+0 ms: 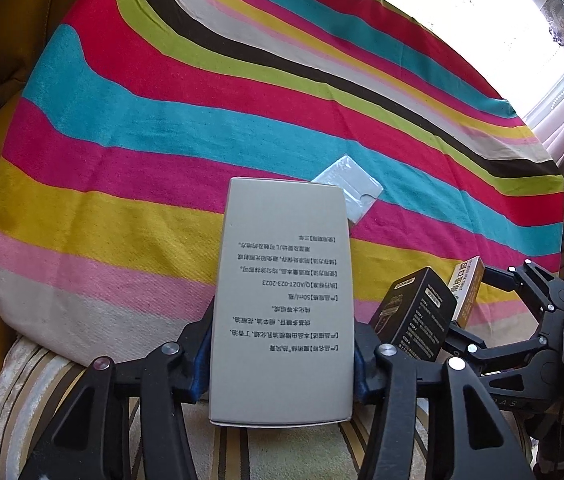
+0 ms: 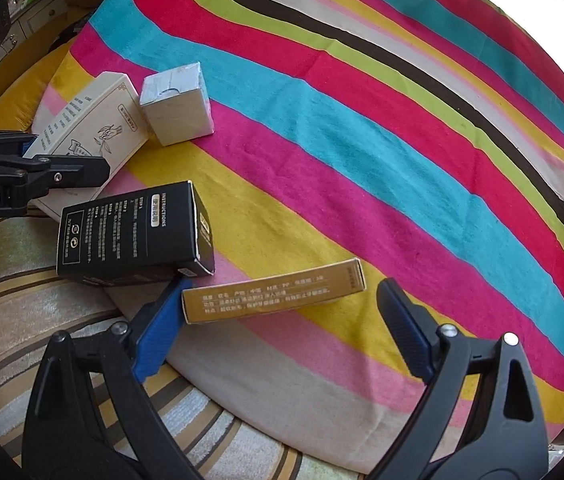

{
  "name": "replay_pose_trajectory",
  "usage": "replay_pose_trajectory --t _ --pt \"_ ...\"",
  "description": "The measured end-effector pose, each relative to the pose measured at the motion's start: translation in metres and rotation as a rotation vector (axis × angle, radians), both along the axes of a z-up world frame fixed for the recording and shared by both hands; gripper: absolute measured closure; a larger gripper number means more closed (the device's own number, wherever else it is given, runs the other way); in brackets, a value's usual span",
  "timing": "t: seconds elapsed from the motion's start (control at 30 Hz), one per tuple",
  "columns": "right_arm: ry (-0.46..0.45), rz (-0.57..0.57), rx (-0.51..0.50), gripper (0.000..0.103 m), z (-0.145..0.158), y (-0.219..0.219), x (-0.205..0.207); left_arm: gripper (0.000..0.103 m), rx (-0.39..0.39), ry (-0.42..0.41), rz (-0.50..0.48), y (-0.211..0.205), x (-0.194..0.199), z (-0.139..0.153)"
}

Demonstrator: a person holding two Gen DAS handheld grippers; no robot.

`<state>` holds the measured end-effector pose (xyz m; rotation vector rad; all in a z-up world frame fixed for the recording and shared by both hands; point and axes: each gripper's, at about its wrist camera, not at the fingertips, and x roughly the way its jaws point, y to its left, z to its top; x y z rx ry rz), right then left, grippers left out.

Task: Organize objects
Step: 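Grasp the white printed carton with the left tool while the right tool grasps the tan slim box, then carry the white carton and tan box into the purple-rimmed box and release both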

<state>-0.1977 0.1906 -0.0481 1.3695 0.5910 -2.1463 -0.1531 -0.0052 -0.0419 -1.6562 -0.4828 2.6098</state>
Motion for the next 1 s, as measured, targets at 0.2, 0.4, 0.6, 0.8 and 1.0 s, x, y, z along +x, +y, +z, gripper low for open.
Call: replay_pose_trajectory --t 0.2,0.4,0.6,0.8,1.0 --pt "0.022 -0.024 0.014 0.019 -0.001 0.002 0.001 0.050 -0.012 0.039 0.013 -0.001 0.004 0.008" --pt "0.052 -0.079 -0.013 0.019 0.013 0.013 0.010 0.050 -0.019 0.105 0.019 -0.001 0.012 0.022" --pt "0.073 -0.154 -0.034 0.019 0.027 0.028 0.028 0.050 -0.027 0.183 0.007 0.006 0.024 0.042" --pt "0.101 -0.230 -0.055 0.019 0.040 0.041 0.047 0.050 -0.010 0.227 -0.043 0.024 0.038 0.056" --pt "0.113 -0.300 -0.072 0.019 0.050 0.061 0.072 0.050 0.001 0.261 -0.097 0.045 0.046 0.068"
